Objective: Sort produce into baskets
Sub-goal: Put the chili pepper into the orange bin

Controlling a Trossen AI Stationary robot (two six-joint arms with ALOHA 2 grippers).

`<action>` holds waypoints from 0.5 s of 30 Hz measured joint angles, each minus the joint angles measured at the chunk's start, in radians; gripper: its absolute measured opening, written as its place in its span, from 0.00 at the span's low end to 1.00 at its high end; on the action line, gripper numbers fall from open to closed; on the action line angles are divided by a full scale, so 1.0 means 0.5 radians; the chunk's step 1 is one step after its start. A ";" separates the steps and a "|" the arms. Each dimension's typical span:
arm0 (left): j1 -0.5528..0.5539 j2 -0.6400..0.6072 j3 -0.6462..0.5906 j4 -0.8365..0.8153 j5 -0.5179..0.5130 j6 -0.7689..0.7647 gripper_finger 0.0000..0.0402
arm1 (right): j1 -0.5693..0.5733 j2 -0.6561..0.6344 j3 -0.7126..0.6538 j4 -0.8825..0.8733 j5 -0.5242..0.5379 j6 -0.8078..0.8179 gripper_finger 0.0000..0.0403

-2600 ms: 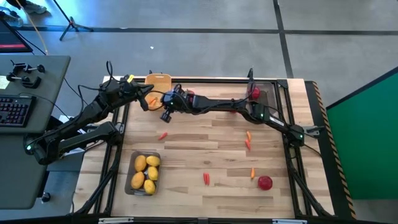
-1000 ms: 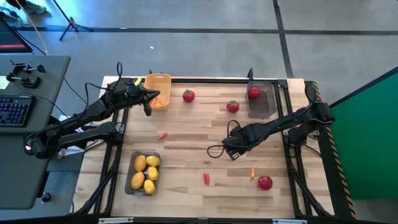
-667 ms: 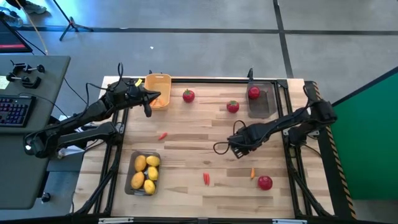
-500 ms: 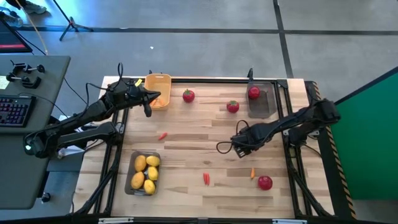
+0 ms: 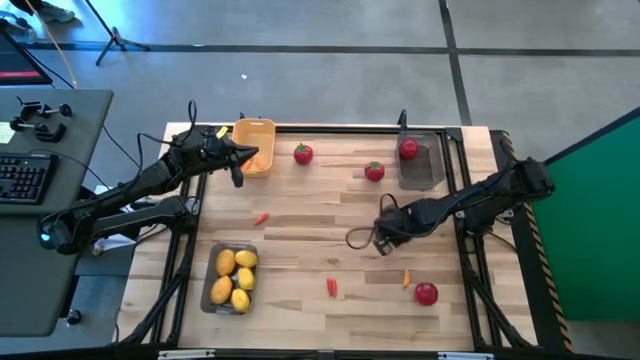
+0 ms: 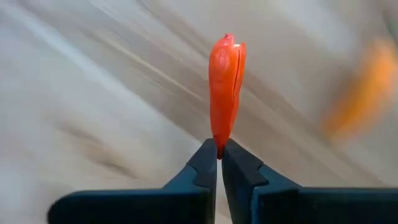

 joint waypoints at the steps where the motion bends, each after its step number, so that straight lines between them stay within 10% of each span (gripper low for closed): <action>1: 0.000 0.000 0.000 0.014 0.033 -0.003 0.00 | -0.004 -0.015 0.035 0.068 0.037 -0.057 0.03; 15: 0.000 -0.001 0.000 0.179 0.166 -0.016 0.00 | -0.310 0.281 0.158 1.575 0.348 -0.971 0.00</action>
